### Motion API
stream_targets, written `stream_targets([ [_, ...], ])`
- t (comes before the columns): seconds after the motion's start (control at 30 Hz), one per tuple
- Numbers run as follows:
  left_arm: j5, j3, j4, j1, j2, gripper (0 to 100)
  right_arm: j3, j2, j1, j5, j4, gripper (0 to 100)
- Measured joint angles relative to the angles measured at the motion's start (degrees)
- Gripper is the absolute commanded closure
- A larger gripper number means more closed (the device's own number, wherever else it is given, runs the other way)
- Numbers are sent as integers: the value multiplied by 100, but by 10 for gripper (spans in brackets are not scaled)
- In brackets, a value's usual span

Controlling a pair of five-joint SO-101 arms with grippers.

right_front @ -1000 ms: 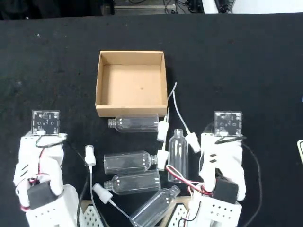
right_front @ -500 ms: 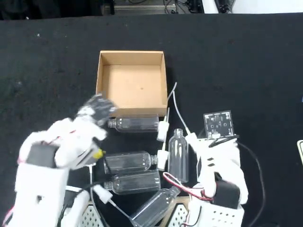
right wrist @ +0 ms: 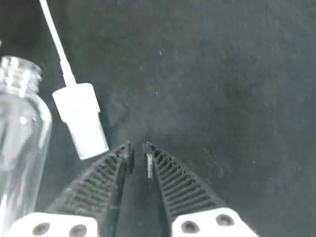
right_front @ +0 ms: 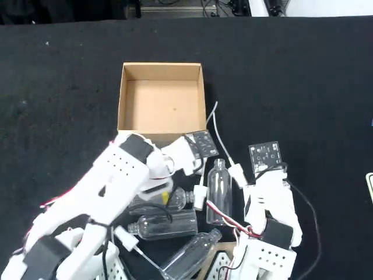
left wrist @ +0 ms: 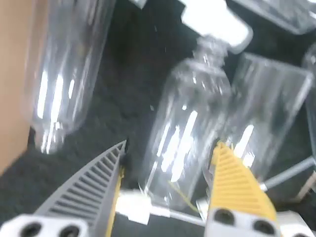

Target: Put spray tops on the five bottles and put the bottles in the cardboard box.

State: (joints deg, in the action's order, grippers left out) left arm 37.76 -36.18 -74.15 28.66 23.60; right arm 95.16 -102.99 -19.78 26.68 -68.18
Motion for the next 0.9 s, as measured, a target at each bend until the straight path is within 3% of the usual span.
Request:
stream_targets([
  [0.27, 0, -35, 923, 114, -1073, 755, 53, 0, 0, 0, 0, 982],
  [0.63, -9, -97, 1160, 123, -1495, 755, 53, 0, 0, 0, 0, 982],
  [0.9, -774, -809, 2365, 97, -1495, 755, 53, 0, 0, 0, 0, 982],
])
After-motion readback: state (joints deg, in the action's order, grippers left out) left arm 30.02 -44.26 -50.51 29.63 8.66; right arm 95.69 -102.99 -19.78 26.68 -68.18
